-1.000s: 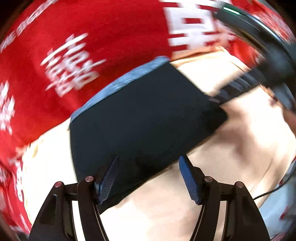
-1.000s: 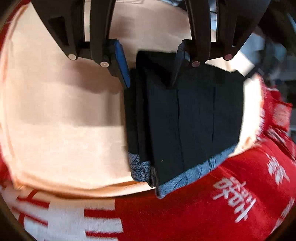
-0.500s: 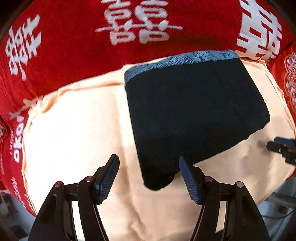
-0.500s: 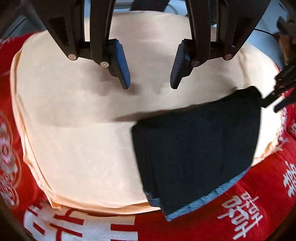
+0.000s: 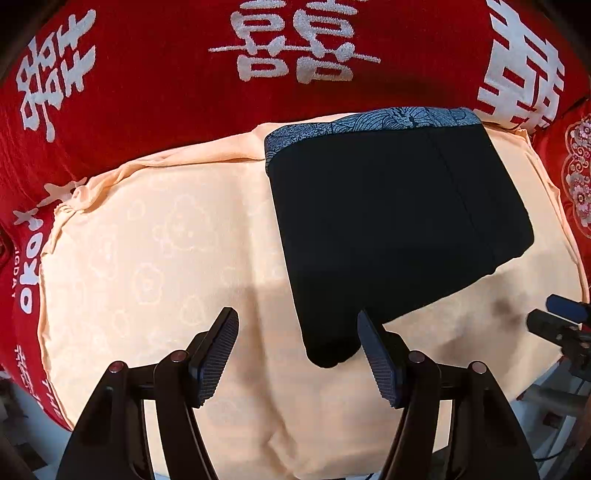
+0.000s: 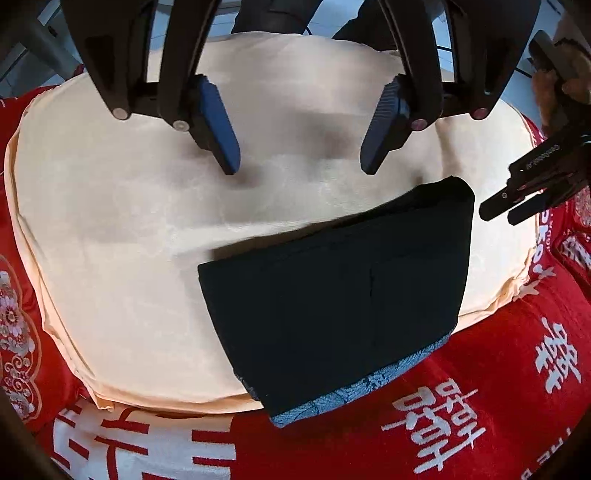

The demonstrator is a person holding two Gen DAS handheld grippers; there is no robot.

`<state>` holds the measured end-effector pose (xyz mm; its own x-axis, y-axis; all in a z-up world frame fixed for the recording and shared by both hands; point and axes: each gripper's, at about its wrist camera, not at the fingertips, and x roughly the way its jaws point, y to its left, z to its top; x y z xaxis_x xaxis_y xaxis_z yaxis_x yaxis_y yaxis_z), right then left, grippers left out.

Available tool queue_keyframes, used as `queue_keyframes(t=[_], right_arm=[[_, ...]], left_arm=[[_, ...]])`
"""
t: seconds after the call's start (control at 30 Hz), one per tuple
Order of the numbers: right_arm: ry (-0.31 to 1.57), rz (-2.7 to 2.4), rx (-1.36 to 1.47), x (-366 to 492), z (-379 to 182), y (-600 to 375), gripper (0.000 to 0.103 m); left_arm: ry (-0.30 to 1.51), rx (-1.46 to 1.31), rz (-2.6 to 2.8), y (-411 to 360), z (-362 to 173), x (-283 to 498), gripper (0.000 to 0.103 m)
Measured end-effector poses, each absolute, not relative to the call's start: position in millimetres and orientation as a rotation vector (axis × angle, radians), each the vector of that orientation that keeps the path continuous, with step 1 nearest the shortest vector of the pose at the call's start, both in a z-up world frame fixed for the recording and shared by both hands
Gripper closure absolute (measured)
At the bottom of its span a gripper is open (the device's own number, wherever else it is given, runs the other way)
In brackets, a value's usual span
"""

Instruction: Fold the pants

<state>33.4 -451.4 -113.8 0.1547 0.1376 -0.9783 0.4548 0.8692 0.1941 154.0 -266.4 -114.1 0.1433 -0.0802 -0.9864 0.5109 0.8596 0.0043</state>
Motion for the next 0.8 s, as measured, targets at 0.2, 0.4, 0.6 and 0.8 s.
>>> queue_keyframes(t=[0.2,0.4,0.6,0.8], right_arm=[[1.410,-0.219,0.524,34.9,-114.0,-472.9,0.023],[1.411,-0.193,0.559,41.9,-116.7,-503.3,0.022],[1.383,-0.189,0.517,49.6,-119.3,-531.8,0.010],[1.393,-0.177,0.517,49.9,-125.7,-549.6,0.000]], left_arm=[[1.388,0.358,-0.407,-278.3,-121.2,162.2,0.030],[1.405,0.280,-0.375,-287.4,-120.5,175.2,0.007],[1.441,0.252,-0.324,-293.8,-129.1,187.7,0.007],[1.503,0.182,-0.327,-291.6,-140.1,198.1,0.007]])
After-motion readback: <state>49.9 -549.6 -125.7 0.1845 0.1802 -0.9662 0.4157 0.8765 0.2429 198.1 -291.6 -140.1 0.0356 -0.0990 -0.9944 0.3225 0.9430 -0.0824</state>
